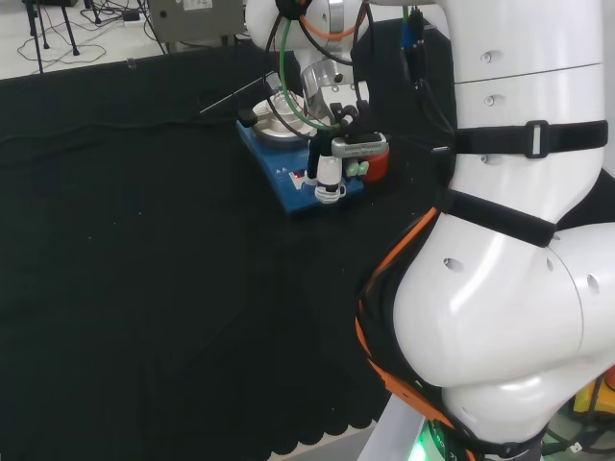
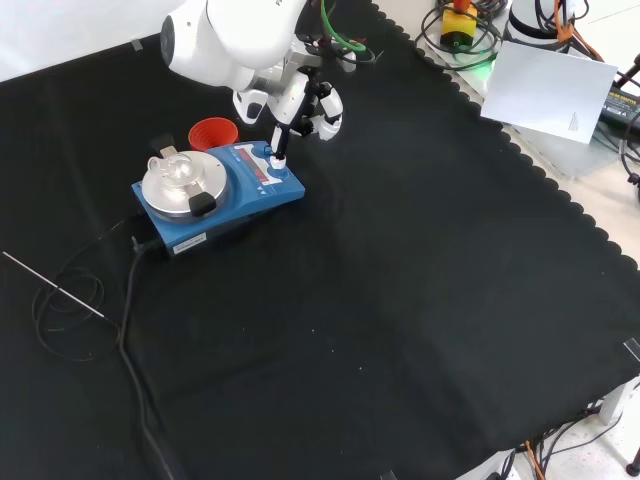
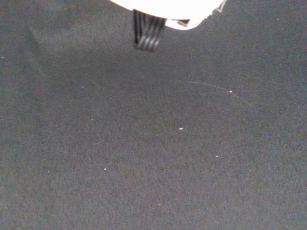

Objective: Turn on the heater.

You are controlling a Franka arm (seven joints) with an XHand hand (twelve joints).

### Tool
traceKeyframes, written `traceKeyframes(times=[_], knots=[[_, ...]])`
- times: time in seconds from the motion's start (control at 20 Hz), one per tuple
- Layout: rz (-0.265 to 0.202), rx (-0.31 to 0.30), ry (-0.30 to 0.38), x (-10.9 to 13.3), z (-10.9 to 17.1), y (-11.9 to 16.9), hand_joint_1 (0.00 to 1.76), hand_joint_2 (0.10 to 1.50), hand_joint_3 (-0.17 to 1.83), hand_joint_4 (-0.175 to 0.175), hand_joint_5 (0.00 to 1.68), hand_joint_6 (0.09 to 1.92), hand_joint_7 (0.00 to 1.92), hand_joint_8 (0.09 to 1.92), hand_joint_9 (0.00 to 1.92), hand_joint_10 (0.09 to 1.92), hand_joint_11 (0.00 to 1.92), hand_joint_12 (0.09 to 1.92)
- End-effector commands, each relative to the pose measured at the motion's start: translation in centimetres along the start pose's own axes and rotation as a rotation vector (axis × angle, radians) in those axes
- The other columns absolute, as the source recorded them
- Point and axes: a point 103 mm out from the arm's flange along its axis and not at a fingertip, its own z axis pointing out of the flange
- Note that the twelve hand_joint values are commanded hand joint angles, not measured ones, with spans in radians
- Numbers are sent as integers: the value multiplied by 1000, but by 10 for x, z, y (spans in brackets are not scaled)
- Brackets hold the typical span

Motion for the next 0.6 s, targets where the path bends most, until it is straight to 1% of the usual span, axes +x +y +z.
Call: traceKeyframes(times=[0.05,0.3,0.6], knots=[[-12,0,7,-1,-1,-1,1424,712,1042,-37,312,109,1696,1353,1827,1491,1735,1603],[-26,-25,19,-2,-19,-18,1423,712,1042,-37,318,111,1695,1353,1826,1492,1734,1603],[-21,-54,23,-2,-33,-33,1423,712,1042,-37,328,114,1694,1352,1825,1493,1734,1602]])
